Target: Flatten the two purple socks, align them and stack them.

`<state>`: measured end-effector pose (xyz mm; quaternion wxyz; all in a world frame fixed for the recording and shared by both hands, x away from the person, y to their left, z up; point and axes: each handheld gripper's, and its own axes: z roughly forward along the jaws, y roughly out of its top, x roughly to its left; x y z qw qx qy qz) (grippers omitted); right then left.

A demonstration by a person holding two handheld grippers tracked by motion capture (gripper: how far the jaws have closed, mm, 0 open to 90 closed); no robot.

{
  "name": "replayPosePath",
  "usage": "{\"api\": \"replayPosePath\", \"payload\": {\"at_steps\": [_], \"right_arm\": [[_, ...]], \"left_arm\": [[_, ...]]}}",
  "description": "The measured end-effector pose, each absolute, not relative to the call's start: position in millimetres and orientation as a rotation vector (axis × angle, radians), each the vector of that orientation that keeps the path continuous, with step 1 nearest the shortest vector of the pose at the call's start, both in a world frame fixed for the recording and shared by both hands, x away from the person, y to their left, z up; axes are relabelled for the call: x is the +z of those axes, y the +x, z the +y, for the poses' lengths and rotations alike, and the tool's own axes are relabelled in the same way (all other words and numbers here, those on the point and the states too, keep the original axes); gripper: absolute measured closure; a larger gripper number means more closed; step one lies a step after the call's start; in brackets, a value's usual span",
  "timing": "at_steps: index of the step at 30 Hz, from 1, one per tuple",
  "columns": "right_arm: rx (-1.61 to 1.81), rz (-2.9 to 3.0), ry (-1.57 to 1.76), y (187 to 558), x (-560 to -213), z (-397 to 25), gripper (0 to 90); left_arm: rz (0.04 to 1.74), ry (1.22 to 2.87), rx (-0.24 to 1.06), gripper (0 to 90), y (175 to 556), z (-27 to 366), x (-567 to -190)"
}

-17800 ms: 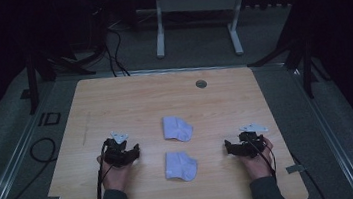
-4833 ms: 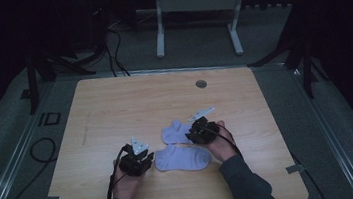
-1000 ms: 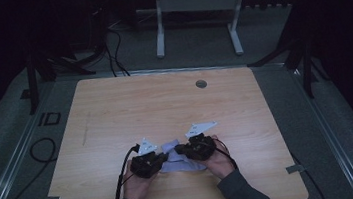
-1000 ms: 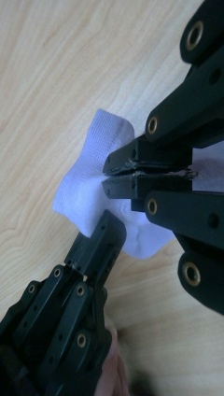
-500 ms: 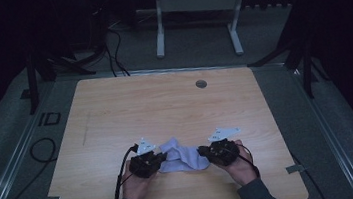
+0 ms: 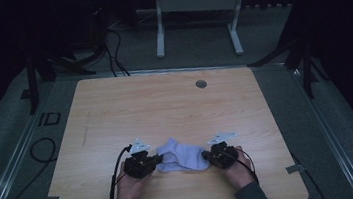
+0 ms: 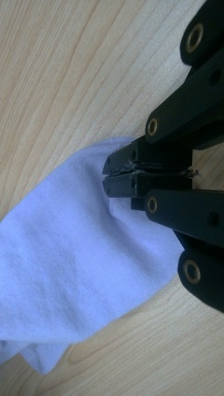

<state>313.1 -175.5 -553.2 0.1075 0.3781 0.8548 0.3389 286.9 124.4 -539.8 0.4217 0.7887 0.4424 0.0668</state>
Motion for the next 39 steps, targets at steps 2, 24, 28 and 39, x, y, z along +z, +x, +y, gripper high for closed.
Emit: {"api": "replayPosePath", "payload": {"at_steps": [2,24,28,39], "right_arm": [[1.005,2.507,1.111,312,-554,-176,87.8],[1.035,2.493,1.132,312,-556,-177,87.7],[1.037,2.489,1.144,312,-556,-177,87.6],[1.083,2.476,1.133,310,-549,-176,85.6]], "left_arm": [[1.125,1.991,0.147,88.8,288,129,-541],[1.182,2.037,0.103,77.3,286,145,-546],[1.122,2.068,0.208,65.2,283,142,-539],[1.087,2.079,0.381,59.0,280,138,-533]]}}
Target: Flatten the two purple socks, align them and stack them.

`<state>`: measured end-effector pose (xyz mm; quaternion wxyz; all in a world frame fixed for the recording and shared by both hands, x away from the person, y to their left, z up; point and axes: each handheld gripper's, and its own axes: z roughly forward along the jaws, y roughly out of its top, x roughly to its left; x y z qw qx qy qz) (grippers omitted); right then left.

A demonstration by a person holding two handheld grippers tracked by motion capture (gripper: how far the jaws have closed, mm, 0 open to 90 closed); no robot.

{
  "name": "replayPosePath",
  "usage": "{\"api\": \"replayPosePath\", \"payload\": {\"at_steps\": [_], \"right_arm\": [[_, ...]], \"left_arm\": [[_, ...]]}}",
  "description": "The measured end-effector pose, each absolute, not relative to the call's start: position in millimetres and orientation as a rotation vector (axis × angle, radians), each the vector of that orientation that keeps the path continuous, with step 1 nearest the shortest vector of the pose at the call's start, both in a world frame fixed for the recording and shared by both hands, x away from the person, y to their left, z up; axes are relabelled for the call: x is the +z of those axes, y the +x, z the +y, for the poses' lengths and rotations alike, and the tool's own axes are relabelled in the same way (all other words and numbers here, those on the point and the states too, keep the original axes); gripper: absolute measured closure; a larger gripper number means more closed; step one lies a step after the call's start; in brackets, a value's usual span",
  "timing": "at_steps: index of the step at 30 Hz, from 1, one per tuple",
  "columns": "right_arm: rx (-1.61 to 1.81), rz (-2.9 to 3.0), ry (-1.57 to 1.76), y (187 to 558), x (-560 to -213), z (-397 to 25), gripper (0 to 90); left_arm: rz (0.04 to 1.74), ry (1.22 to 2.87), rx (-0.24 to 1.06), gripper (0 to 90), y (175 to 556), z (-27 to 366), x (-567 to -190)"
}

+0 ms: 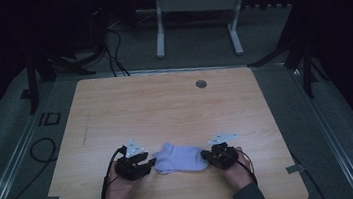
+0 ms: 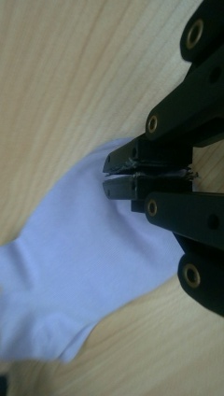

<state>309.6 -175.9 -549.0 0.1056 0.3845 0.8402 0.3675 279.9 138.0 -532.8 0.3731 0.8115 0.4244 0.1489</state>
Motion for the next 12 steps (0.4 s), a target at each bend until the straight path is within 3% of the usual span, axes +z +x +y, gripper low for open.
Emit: {"api": "replayPosePath", "payload": {"at_steps": [9,12], "right_arm": [[1.148,2.388,1.146,310,-536,-194,83.9],[1.091,2.362,1.169,314,-538,-202,84.8]], "left_arm": [[1.172,2.078,0.509,59.0,286,149,-536],[1.233,2.044,0.492,58.7,291,155,-538]]}}
